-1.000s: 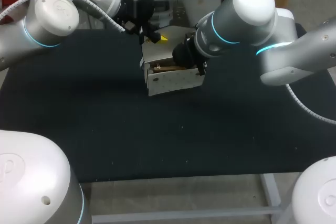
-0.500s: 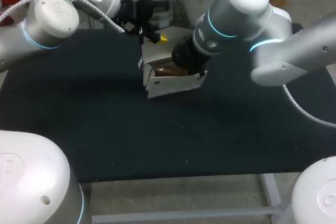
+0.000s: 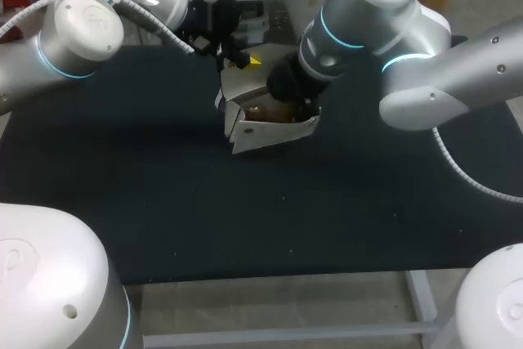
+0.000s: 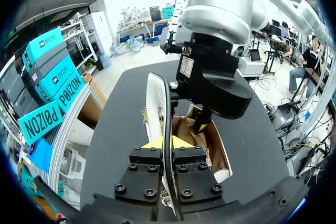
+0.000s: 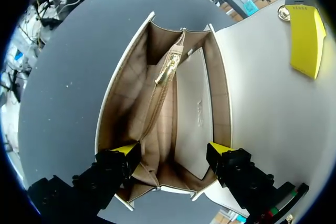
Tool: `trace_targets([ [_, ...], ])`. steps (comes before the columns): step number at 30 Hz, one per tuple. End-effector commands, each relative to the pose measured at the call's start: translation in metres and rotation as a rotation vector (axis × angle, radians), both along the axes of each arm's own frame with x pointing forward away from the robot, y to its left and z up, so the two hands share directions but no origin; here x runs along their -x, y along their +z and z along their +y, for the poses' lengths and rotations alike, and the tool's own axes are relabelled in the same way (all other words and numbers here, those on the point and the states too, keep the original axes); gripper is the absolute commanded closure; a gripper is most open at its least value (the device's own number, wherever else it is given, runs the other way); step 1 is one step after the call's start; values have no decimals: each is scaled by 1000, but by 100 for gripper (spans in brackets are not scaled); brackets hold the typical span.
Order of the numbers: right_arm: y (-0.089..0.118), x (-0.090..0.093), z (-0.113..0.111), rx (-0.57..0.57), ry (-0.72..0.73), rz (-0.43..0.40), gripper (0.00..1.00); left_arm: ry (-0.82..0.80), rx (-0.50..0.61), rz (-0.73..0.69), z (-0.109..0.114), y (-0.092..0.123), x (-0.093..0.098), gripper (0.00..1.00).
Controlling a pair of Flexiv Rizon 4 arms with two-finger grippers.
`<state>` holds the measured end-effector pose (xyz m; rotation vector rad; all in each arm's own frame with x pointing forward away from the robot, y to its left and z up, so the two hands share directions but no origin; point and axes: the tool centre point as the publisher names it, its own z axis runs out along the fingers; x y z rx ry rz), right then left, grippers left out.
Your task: Pick up the bag, open it, inspect its contents, close it, and place it on the opposite side
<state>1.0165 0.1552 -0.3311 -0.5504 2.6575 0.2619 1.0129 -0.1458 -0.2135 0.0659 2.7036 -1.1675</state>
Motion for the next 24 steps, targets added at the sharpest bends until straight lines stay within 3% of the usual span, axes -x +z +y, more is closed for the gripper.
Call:
trace_targets([
  [1, -7, -6, 1, 7, 1, 6, 0, -3, 5, -2, 0, 6, 4, 100],
  [24, -1, -6, 2, 1, 3, -16, 0, -8, -2, -3, 0, 5, 4, 100],
])
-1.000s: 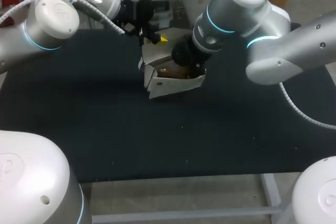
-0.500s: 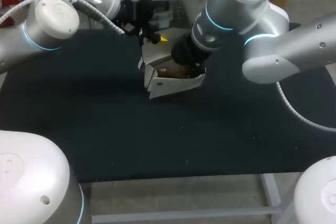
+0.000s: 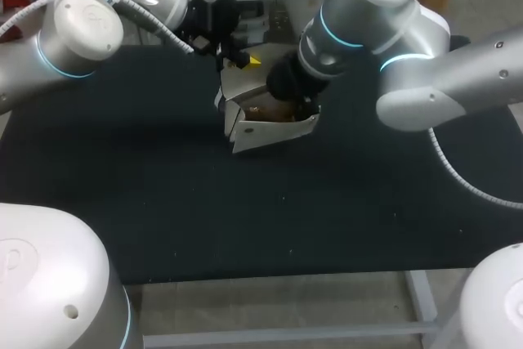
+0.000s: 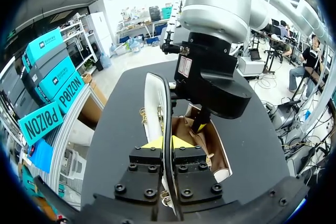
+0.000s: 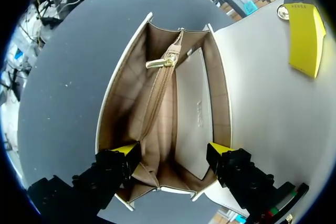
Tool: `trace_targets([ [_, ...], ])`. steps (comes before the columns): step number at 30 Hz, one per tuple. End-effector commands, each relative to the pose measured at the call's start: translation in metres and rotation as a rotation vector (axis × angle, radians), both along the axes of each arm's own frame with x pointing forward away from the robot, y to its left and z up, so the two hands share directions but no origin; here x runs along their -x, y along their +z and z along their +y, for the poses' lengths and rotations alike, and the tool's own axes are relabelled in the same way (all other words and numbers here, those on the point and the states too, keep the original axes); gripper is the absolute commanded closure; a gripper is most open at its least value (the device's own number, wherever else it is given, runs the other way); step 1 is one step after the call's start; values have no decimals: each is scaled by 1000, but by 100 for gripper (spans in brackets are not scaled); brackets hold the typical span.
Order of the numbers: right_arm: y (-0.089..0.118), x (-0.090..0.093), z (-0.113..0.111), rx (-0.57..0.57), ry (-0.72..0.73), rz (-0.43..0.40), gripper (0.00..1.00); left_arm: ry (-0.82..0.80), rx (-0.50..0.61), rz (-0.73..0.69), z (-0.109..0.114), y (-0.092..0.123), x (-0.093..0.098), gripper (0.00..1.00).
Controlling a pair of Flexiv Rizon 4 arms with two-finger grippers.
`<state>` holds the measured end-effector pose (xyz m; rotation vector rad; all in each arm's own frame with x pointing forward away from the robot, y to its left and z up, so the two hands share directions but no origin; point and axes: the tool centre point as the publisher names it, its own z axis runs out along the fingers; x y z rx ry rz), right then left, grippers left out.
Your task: Pick up the bag, open it, inspect its contents, close it, and place it on the opposite side
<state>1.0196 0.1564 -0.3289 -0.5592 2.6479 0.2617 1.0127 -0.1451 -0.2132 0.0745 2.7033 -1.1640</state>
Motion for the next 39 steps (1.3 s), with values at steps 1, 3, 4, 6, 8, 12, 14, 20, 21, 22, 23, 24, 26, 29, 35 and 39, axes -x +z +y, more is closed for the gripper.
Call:
trace_targets([
  [1, -2, -2, 1, 1, -4, -10, 0, -4, 1, 1, 0, 5, 4, 100],
  [3, 0, -3, 0, -3, -3, -20, 23, -7, 1, 0, -1, 4, 5, 100],
  [4, 2, -3, 0, -4, -3, -29, 65, -8, 0, 0, -1, 4, 5, 100],
  [6, 6, -3, 0, -8, -1, -43, 100, -12, -2, -1, -2, 4, 5, 100],
  [8, 11, -2, 1, -14, -2, -66, 100, -14, -5, -2, -2, 5, 6, 100],
  [12, 25, 2, 2, -28, -2, -122, 100, -16, -13, -7, -3, 6, 7, 100],
  [14, 35, 5, 2, -36, -2, -155, 100, -17, -19, -7, -4, 7, 7, 100],
  [20, 63, 17, 5, -58, 11, -240, 100, -18, -32, -6, -6, 7, 9, 100],
  [21, 68, 18, 5, -61, 9, -255, 100, -18, -35, -5, -6, 7, 9, 100],
  [22, 72, 21, 5, -63, 8, -273, 100, -17, -36, -5, -6, 7, 10, 100],
  [23, 76, 23, 5, -63, 8, -287, 100, -17, -37, -4, -6, 7, 10, 100],
  [24, 81, 26, 5, -66, 9, -302, 100, -15, -37, -2, -5, 7, 11, 100],
  [26, 89, 32, 3, -68, 9, -326, 100, -11, -37, 1, -4, 7, 13, 100],
  [29, 101, 42, 0, -76, 7, -358, 100, -7, -34, 11, -3, 10, 19, 100],
  [35, 120, 69, -4, -75, 13, -402, 100, -11, -20, 82, -2, 10, 26, 100],
  [39, 124, 86, -8, -76, 15, -409, 100, -23, -3, 179, 0, 2, 18, 100],
])
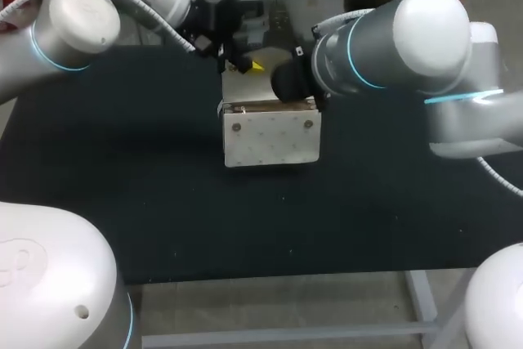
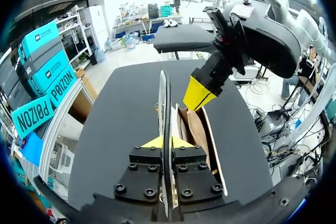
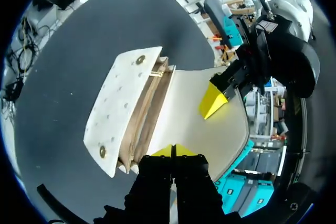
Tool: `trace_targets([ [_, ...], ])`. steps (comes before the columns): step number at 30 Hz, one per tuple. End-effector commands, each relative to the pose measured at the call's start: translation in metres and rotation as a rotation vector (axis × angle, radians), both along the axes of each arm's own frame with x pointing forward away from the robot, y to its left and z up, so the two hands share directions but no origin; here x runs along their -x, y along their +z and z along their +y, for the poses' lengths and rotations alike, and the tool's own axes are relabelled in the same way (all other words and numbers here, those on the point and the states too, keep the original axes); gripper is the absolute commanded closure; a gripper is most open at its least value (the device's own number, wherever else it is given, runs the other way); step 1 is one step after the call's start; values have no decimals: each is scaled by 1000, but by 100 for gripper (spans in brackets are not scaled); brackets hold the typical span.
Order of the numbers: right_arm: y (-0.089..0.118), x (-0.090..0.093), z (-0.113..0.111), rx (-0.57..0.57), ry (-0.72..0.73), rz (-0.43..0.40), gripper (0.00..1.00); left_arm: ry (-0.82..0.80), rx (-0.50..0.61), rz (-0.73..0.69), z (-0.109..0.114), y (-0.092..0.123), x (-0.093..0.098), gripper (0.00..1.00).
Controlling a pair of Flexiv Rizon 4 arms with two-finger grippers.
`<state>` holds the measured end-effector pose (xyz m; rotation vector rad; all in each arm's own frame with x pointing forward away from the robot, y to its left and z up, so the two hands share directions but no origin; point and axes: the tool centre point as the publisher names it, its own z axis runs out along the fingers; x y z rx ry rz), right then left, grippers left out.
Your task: Pick up the bag, open it, inspect its contents, close it, and place it on the opposite side
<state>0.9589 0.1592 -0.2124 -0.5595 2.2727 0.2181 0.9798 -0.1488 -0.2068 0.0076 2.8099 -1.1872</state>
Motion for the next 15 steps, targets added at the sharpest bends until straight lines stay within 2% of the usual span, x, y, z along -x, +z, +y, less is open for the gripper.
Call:
trace_targets([
  [1, 8, 29, -12, -15, -12, -40, 100, -28, 15, 98, 3, -8, -19, 100],
  [9, -5, 57, -19, -7, -13, -6, 100, -2, 22, 230, 3, -51, -51, 100],
  [15, -24, 72, -25, -11, -9, 13, 100, 29, 29, 243, 7, -77, -68, 100],
])
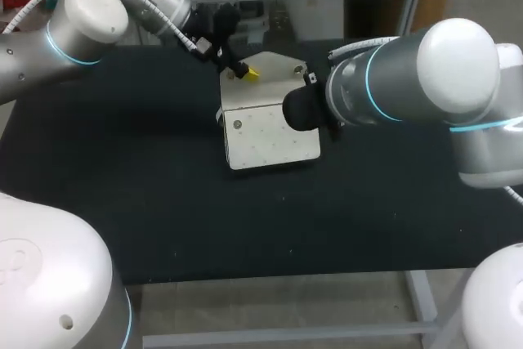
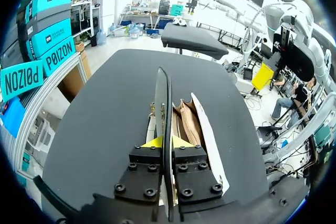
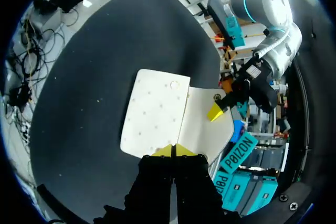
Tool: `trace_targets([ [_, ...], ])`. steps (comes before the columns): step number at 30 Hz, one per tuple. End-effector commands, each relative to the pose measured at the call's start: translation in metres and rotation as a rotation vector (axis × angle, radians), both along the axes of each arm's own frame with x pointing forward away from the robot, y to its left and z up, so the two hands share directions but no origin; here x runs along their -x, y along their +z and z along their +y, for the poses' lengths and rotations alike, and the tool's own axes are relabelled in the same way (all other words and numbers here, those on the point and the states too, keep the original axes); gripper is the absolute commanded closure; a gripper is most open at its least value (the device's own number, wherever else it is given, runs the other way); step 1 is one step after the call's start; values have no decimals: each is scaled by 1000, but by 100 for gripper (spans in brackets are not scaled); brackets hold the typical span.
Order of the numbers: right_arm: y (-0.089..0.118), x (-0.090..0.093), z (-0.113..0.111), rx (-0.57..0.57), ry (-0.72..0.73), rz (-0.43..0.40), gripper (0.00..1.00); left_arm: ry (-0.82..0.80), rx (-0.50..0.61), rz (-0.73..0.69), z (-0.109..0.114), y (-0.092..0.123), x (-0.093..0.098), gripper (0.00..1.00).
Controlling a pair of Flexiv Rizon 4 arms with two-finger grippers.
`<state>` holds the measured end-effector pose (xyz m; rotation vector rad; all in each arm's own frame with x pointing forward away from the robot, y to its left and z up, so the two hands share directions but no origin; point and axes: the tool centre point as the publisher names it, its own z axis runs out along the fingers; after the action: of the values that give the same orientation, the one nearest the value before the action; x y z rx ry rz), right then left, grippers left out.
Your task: Pick up the bag, open it, inspect its contents, close it, and place it on the opposite side
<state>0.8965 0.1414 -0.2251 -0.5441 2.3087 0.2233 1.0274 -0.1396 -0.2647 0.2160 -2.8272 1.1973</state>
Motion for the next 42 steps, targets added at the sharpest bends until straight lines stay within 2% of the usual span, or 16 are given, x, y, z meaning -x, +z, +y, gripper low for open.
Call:
trace_targets([
  [1, -15, 12, -9, -14, 4, -16, 100, -42, 30, 44, -1, -22, -20, 100],
  [6, -39, 16, -13, -16, 0, 6, 100, -63, 42, 0, 1, -30, -16, 100],
  [10, -61, 17, -13, -18, 0, 33, 100, -26, 19, -66, 0, -33, -2, 100],
  [13, -75, 17, -9, -14, -4, 49, 100, 16, 13, -58, -1, -36, 2, 100],
  [23, -102, 30, -2, 7, -17, 71, 100, 48, -12, 21, 2, -60, -7, 100],
  [30, -108, 47, -15, -4, -41, 72, 100, 32, -13, 48, 1, -67, -11, 100],
  [34, -119, 51, -24, -4, -69, 91, 100, 23, -8, 62, 1, -70, -13, 100],
  [35, -122, 51, -26, -6, -74, 94, 98, 15, -4, 71, 1, -70, -13, 100],
  [38, -126, 47, -28, -8, -83, 97, 78, 14, -9, 77, 2, -72, -14, 100],
  [41, -132, 41, -29, -5, -89, 97, 51, 6, -13, 88, 0, -75, -13, 100],
  [42, -134, 38, -30, -6, -90, 96, 49, 6, -15, 90, -1, -76, -13, 100],
])
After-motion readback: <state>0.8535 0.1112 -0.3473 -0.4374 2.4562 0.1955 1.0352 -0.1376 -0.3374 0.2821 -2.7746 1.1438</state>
